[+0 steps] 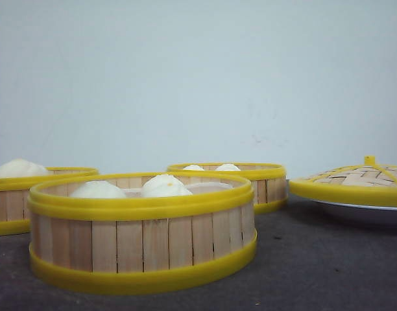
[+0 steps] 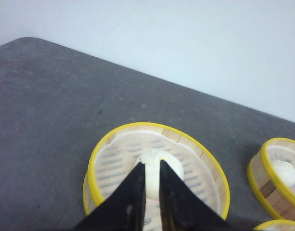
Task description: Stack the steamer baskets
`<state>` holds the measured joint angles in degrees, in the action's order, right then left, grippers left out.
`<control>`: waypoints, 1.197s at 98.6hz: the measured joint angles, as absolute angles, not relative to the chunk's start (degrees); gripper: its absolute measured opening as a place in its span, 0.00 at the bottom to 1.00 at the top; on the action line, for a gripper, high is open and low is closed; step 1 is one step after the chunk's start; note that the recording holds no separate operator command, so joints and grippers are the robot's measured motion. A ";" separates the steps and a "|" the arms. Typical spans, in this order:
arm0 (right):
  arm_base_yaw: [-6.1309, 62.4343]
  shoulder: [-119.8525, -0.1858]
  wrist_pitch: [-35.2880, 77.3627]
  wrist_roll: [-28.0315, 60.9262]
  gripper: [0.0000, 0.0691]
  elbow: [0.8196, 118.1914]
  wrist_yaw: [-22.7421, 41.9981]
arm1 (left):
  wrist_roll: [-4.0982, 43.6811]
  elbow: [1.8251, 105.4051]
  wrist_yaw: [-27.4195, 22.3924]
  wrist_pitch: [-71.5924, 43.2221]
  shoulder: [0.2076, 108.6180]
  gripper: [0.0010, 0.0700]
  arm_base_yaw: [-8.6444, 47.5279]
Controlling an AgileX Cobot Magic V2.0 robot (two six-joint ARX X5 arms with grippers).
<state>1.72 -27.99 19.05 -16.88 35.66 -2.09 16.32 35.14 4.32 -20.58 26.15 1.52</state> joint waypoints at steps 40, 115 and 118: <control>4.49 -48.73 31.57 -12.32 0.82 56.95 -11.66 | 14.57 43.09 -0.27 -21.87 38.35 0.72 2.57; 10.46 -97.47 30.22 -12.95 0.77 85.65 -20.45 | 14.81 43.13 -12.03 -19.44 36.99 0.74 12.99; 10.79 -99.35 30.26 -12.95 0.77 86.52 -20.43 | 15.09 43.13 -12.16 -19.25 36.93 0.74 13.45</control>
<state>10.79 -99.35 30.26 -12.95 86.52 -20.43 15.09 43.13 -12.16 -19.25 36.93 13.45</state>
